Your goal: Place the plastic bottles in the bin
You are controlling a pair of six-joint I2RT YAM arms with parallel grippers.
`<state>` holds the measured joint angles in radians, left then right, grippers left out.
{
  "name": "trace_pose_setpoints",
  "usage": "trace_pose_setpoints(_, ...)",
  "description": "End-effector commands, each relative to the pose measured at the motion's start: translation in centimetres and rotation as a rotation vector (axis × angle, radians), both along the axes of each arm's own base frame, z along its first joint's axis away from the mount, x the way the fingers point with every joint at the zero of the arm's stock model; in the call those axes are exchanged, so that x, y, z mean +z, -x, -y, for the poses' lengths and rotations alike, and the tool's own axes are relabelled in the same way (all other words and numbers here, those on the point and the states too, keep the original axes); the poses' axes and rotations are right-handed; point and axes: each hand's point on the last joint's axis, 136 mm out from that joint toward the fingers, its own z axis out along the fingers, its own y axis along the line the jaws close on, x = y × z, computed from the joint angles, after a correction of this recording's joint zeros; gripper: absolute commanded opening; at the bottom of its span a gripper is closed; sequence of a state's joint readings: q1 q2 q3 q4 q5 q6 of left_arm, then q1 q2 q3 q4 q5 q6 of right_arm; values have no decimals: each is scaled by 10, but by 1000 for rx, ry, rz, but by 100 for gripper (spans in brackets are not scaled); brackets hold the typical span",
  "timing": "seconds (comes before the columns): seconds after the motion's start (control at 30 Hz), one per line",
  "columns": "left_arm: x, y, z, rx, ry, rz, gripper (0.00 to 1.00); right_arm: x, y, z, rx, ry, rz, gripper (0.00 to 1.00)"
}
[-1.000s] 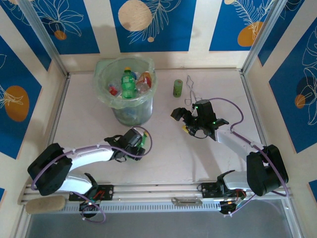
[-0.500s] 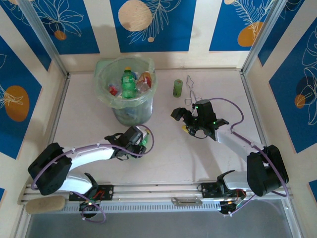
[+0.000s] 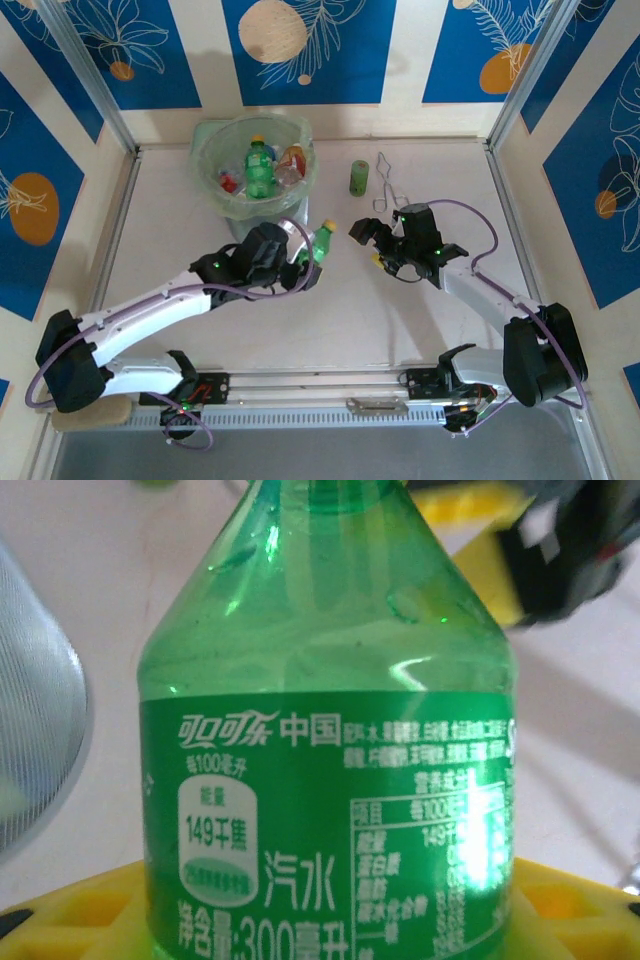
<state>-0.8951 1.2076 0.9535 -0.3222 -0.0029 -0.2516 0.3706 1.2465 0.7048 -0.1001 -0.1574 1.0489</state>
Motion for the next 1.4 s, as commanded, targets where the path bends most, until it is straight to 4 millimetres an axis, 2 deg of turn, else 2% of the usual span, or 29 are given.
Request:
trace_pose_setpoints(0.0, 52, 4, 17, -74, 107, 66, 50, 1, 3, 4, -12, -5, -1, 99)
trace_pose_setpoints(0.1, 89, -2, 21, -72, 174, 145, 50, 0, 3, 5, -17, -4, -1, 99)
trace_pose_setpoints(0.23, 137, -17, 17, -18, 239, 285, 50, -1, 0, 6, -21, -8, 1, 99)
trace_pose_setpoints(0.4, 181, -41, 4, 51, 249, 422, 48, -4, -2, 5, -15, -18, -6, 99)
trace_pose_setpoints(0.5, 203, -57, -8, 91, 234, 487, 47, -5, -3, 5, -13, -19, -5, 99)
trace_pose_setpoints(0.67, 233, -88, -45, 207, 187, 567, 47, -10, -4, 10, -26, -19, -5, 99)
trace_pose_setpoints(0.87, 233, -135, -107, 399, 69, 565, 47, -11, -7, 15, -26, -26, -2, 99)
trace_pose_setpoints(1.07, 213, -164, -164, 548, -20, 460, 49, -11, -7, 18, -34, -29, -4, 99)
trace_pose_setpoints(1.23, 190, -177, -194, 608, -78, 348, 51, -11, -6, 19, -38, -30, -5, 99)
trace_pose_setpoints(1.37, 174, -184, -202, 607, -102, 272, 51, -10, -6, 19, -40, -30, -5, 99)
